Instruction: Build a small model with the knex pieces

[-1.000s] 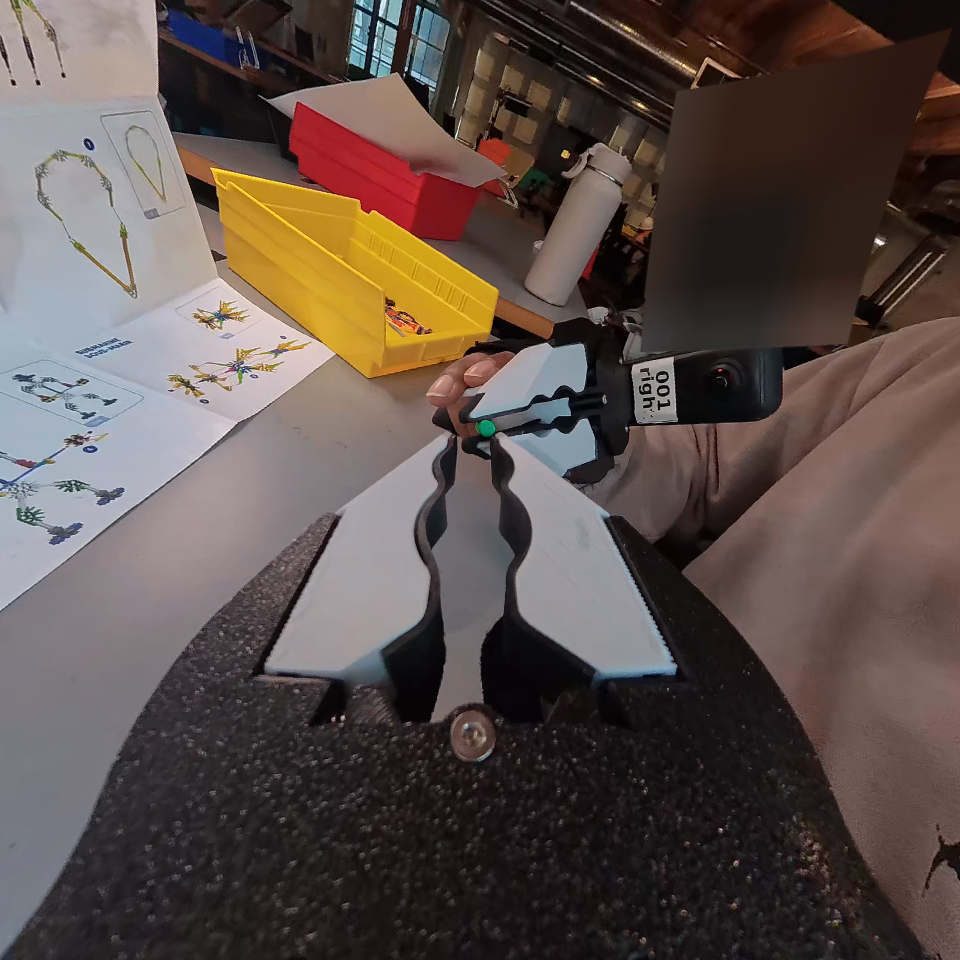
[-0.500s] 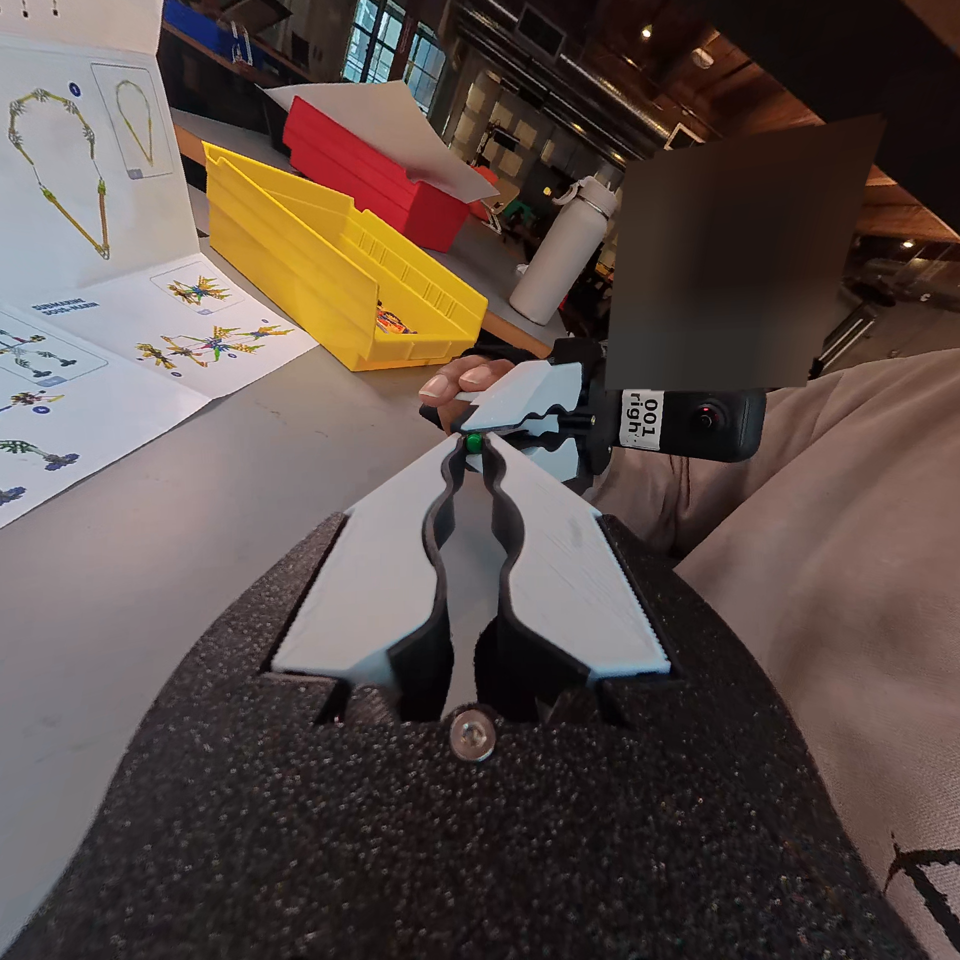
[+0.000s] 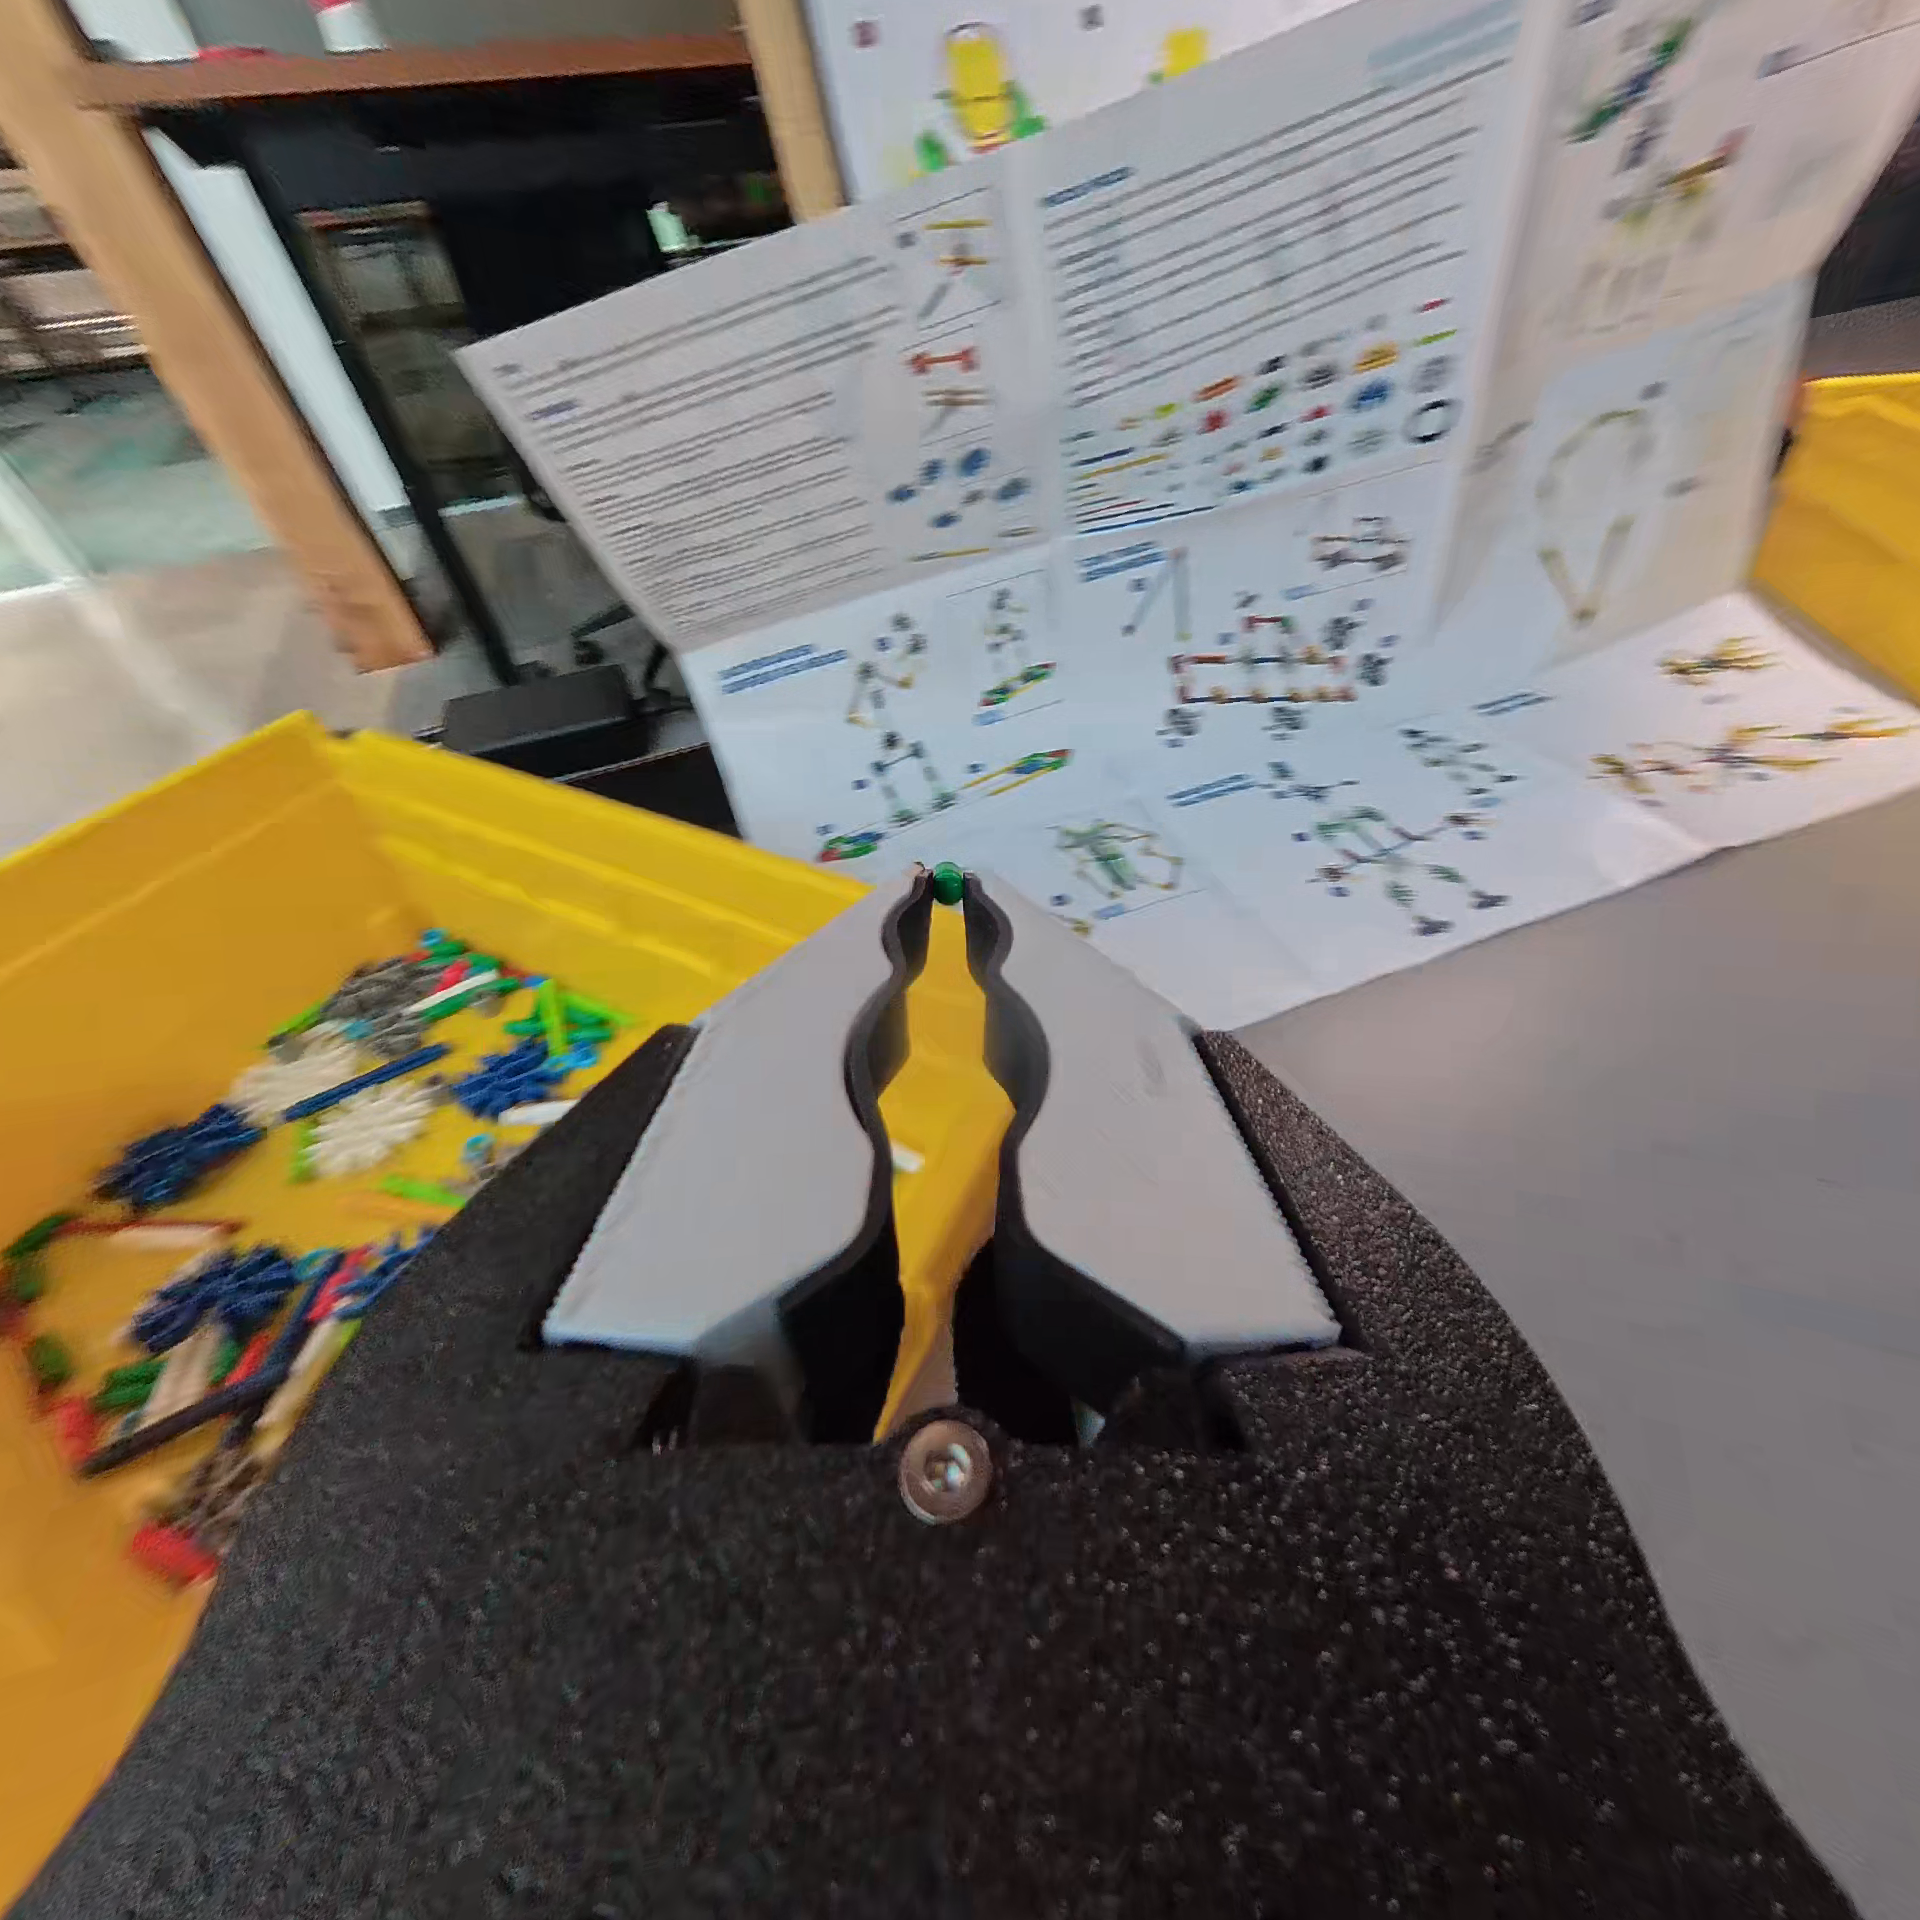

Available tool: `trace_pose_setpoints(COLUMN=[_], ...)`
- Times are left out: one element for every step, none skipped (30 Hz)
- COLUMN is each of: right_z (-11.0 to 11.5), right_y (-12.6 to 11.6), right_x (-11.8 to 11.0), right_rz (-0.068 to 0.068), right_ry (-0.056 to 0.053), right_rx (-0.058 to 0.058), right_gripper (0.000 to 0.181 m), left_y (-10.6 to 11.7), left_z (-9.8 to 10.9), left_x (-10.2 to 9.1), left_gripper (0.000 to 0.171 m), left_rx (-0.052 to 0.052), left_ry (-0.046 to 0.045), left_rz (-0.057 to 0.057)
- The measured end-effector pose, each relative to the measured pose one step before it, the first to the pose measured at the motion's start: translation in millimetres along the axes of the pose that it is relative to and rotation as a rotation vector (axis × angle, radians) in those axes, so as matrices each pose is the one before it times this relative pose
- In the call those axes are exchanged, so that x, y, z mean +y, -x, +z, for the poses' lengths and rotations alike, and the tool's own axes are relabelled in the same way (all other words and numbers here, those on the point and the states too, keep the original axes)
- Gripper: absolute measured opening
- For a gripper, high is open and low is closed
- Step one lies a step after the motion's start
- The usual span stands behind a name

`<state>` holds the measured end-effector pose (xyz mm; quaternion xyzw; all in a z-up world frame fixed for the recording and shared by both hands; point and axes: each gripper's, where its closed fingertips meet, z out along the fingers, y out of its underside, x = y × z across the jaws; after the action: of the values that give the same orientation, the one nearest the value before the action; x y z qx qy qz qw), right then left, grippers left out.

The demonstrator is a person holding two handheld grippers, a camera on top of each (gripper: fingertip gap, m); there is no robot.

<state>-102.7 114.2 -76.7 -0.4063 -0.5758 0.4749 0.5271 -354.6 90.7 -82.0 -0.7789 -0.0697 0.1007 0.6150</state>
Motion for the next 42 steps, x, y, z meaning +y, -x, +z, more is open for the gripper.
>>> trace_pose_setpoints(right_z=[1.11, 1.07, 1.10, 0.68, 0.44, 0.25, 0.12, -0.06, -0.20, 0.03, 0.08, 0.09, 0.18, 0.28, 0.30, 0.14, 0.15, 0.02, 0.04, 0.00, -0.09, -0.07, -0.20, -0.30, -0.28, -0.36, -0.31, -0.08, -0.08, -0.27, -0.24, -0.22, 0.03, -0.08, -0.13, 0.14, 0.40, 0.39, 0.40, 0.42, 0.43, 0.25], right_y=[1.64, 1.35, 1.45, 0.91, 0.32, -0.04, -0.18, -0.21, -0.41, -0.58, -0.47, -0.10, -0.06, -0.12, -0.05, -0.07, -0.08, -0.20, -0.33, -0.55, -0.48, -0.64, -0.69, -0.95, -1.08, -1.37, -1.56, -1.33, -1.48, -1.73, -1.35, -1.51, -2.03, -2.42, -3.05, -3.46, -3.66, -3.62, -3.43, -3.24, -3.92, -4.15], right_x=[1.36, 1.53, 1.74, 1.38, 1.26, 1.34, 0.99, -0.04, -0.14, 0.07, 0.47, 0.38, 0.52, 0.60, 0.68, 0.30, 0.25, 0.10, 0.17, 0.12, 0.21, 0.03, -0.09, -0.18, -0.11, 0.07, 0.36, 0.81, 1.00, 0.61, 0.24, 0.60, 0.99, 1.12, 1.41, 1.83, 2.49, 2.47, 2.24, 2.19, 2.41, 2.43], right_rz=[0.0014, 0.0049, 0.0073, 0.0071, 0.0045, 0.0024, 0.0016, 0.0013, 0.0027, 0.0039, 0.0037, 0.0023, 0.0011, 0.0015, 0.0019, 0.0021, 0.0028, 0.0035, 0.0036, 0.0040, 0.0040, 0.0040, 0.0034, 0.0021, 0.0003, -0.0007, -0.0004, -0.0004, -0.0005, -0.0010, -0.0001, 0.0006, -0.0006, -0.0041, -0.0064, -0.0084, -0.0096, -0.0078, -0.0049, -0.0009, 0.0034, 0.0065], right_ry=[0.0046, 0.0058, 0.0060, 0.0047, 0.0039, 0.0069, 0.0057, -0.0001, -0.0010, 0.0011, 0.0019, 0.0010, 0.0014, 0.0027, 0.0026, 0.0004, -0.0001, 0.0001, -0.0001, 0.0000, -0.0001, -0.0007, -0.0015, -0.0014, -0.0014, -0.0016, 0.0004, 0.0031, 0.0045, 0.0016, 0.0012, 0.0036, 0.0059, 0.0063, 0.0072, 0.0105, 0.0140, 0.0130, 0.0105, 0.0095, 0.0102, 0.0109], right_rx=[-0.0074, -0.0074, -0.0097, -0.0073, -0.0041, -0.0017, -0.0019, -0.0008, 0.0009, 0.0015, 0.0009, -0.0002, -0.0003, -0.0001, -0.0003, -0.0005, -0.0008, -0.0004, 0.0007, 0.0010, 0.0007, 0.0010, 0.0020, 0.0032, 0.0040, 0.0059, 0.0065, 0.0052, 0.0062, 0.0081, 0.0061, 0.0061, 0.0097, 0.0124, 0.0174, 0.0192, 0.0196, 0.0199, 0.0161, 0.0140, 0.0162, 0.0151], right_gripper=[0.033, 0.033, 0.033, 0.033, 0.032, 0.030, 0.030, 0.029, 0.028, 0.027, 0.027, 0.027, 0.026, 0.026, 0.026, 0.026, 0.026, 0.026, 0.026, 0.026, 0.026, 0.026, 0.026, 0.026, 0.024, 0.023, 0.023, 0.023, 0.023, 0.023, 0.023, 0.023, 0.025, 0.027, 0.032, 0.038, 0.044, 0.051, 0.055, 0.058, 0.060, 0.061], left_y=[22.21, 18.48, 14.37, 10.94, 8.36, 6.70, 5.53, 3.71, 1.89, 0.99, 0.71, 0.83, 0.60, 0.34, 0.41, 0.52, 0.37, 0.03, -0.01, -0.51, -1.97, -3.87, -5.12, -6.51, -8.76, -10.85, -12.60, -14.48, -15.29, -16.47, -17.68, -18.74, -18.62, -17.91, -16.81, -15.71, -14.17, -11.82, -9.31, -7.54, -6.35, -5.06], left_z=[-1.02, 0.30, 1.20, 1.29, 0.90, 0.51, 0.18, -0.17, -0.61, -0.67, -0.72, -0.76, -0.60, -0.60, -0.50, -0.31, -0.42, -0.55, -0.42, -0.53, -0.73, -1.03, -1.50, -1.44, -1.31, -0.80, -0.14, 0.67, 1.30, 2.02, 2.86, 3.55, 4.00, 4.08, 4.19, 4.03, 3.63, 3.20, 2.62, 2.18, 1.95, 1.50], left_x=[5.14, 5.62, 5.71, 4.69, 3.51, 2.46, 1.18, 0.17, -0.62, -0.82, -0.77, -0.71, -0.76, -0.77, -0.82, -0.68, -0.80, -1.25, -1.20, -1.38, -1.92, -3.00, -3.70, -3.55, -2.85, -1.49, 0.52, 2.45, 3.63, 4.25, 4.77, 4.66, 3.66, 2.36, 1.56, 0.91, -0.04, -0.39, -0.46, -0.40, 0.39, 1.41], left_gripper=[0.004, 0.004, 0.004, 0.004, 0.004, 0.004, 0.003, 0.004, 0.004, 0.004, 0.004, 0.004, 0.004, 0.004, 0.004, 0.005, 0.008, 0.012, 0.018, 0.024, 0.028, 0.029, 0.031, 0.032, 0.033, 0.035, 0.037, 0.040, 0.043, 0.044, 0.045, 0.047, 0.048, 0.049, 0.049, 0.049, 0.047, 0.046, 0.044, 0.040, 0.036, 0.028], left_rx=[-0.0788, -0.0632, -0.0462, -0.0337, -0.0262, -0.0233, -0.0210, -0.0133, -0.0041, -0.0004, -0.0021, -0.0039, -0.0030, -0.0015, -0.0020, -0.0031, -0.0030, -0.0021, -0.0026, 0.0002, 0.0099, 0.0202, 0.0240, 0.0266, 0.0352, 0.0409, 0.0457, 0.0490, 0.0447, 0.0427, 0.0455, 0.0517, 0.0546, 0.0539, 0.0526, 0.0505, 0.0464, 0.0365, 0.0255, 0.0203, 0.0195, 0.0182], left_ry=[0.01767, 0.01907, 0.02074, 0.01577, 0.01104, 0.00801, 0.00335, -0.00140, -0.00458, -0.00522, -0.00431, -0.00446, -0.00440, -0.00447, -0.00544, -0.00468, -0.00581, -0.00869, -0.00950, -0.01022, -0.01311, -0.02006, -0.02476, -0.02336, -0.02090, -0.01488, -0.00448, 0.00435, 0.00845, 0.00951, 0.01230, 0.01504, 0.01196, 0.00573, 0.00194, -0.00219, -0.00732, -0.00844, -0.00784, -0.00719, -0.00378, 0.00092], left_rz=[-0.0057, -0.0116, -0.0139, -0.0136, -0.0101, -0.0037, 0.0003, -0.0012, -0.0046, -0.0058, -0.0028, -0.0002, -0.0004, -0.0011, -0.0010, -0.0011, -0.0016, -0.0007, -0.0002, -0.0014, -0.0032, -0.0043, -0.0038, -0.0031, -0.0038, -0.0071, -0.0060, 0.0033, 0.0130, 0.0204, 0.0226, 0.0160, 0.0063, -0.0001, -0.0027, -0.0019, 0.0014, 0.0056, 0.0095, 0.0105, 0.0070, 0.0000])
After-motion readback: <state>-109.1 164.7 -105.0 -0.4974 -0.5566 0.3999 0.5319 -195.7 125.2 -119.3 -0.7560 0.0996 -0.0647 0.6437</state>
